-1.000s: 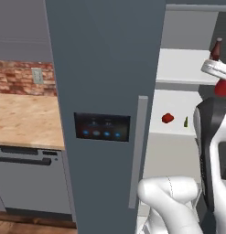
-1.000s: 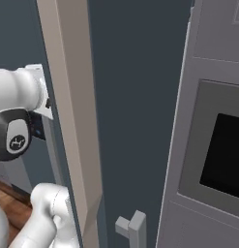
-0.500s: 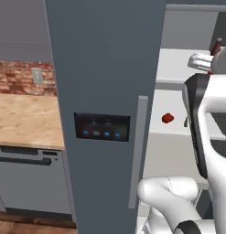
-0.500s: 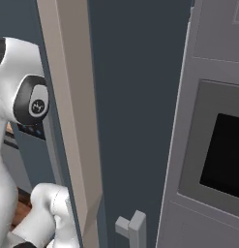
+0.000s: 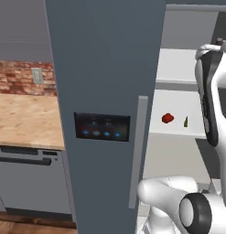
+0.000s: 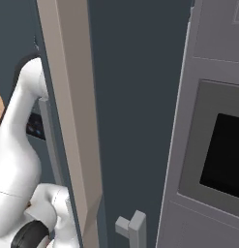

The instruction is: Place the ketchup and ketchup from the counter to the top shelf of the fridge. If the existing items in the fridge are on the top shelf, move them to other shelves.

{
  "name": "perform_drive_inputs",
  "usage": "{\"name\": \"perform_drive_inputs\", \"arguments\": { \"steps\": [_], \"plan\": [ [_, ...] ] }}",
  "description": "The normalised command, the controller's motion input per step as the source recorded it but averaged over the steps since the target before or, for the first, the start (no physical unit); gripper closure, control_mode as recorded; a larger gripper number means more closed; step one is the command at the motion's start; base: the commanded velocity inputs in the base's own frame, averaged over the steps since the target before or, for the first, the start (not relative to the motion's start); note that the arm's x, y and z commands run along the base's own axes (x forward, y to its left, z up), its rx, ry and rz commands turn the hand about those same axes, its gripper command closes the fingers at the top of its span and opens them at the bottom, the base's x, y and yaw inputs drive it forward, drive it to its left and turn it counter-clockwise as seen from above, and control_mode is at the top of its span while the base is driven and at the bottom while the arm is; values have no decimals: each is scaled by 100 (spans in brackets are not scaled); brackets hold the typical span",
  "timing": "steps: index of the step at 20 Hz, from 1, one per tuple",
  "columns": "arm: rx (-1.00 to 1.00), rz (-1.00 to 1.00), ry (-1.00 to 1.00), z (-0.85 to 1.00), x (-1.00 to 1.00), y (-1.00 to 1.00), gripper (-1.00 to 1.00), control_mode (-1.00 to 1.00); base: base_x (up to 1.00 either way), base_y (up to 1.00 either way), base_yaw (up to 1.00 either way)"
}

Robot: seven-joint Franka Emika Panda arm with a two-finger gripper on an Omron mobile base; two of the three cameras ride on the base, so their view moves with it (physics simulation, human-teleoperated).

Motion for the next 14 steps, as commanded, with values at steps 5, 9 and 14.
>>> {"name": "perform_drive_inputs", "arguments": {
  "steps": [5, 9, 14],
  "plan": [
    [0, 0, -4, -1, 33, -11, 100, -100, 0, 0, 0],
    [0, 0, -5, -10, 29, 0, 100, -100, 0, 0, 0],
    [0, 0, -5, -19, 29, 0, 100, -100, 0, 0, 0]
  ]
}}
